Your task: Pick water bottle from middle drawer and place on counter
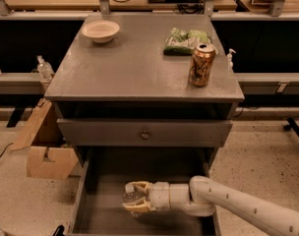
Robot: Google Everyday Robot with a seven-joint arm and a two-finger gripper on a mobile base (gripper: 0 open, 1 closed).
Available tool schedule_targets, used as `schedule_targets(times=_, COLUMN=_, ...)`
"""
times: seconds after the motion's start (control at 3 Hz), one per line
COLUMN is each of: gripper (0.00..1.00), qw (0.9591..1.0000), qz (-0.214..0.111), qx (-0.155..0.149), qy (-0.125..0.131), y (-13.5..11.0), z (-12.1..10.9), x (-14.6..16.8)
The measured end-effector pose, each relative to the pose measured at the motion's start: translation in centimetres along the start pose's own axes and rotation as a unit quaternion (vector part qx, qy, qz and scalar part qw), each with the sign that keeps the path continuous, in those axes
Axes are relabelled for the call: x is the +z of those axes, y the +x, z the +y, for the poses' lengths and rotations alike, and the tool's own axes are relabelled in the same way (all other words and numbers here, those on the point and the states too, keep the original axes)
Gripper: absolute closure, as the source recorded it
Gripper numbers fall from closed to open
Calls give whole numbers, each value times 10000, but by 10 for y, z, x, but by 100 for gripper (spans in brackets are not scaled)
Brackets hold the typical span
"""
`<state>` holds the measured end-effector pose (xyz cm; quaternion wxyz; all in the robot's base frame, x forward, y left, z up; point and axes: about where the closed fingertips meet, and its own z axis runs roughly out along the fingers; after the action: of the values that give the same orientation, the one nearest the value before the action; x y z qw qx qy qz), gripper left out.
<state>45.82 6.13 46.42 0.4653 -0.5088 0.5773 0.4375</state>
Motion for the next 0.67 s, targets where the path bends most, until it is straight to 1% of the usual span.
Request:
schedule_targets(times=0.33, gripper=96, qw=9998, qz=178, qx=68, qy=-117, y=-61, z=6, x=-10)
schedule_targets(times=0.67, gripper=100, qw=9993, qz=262, qx=282, qy=-9, y=-164, z=3, x=-45)
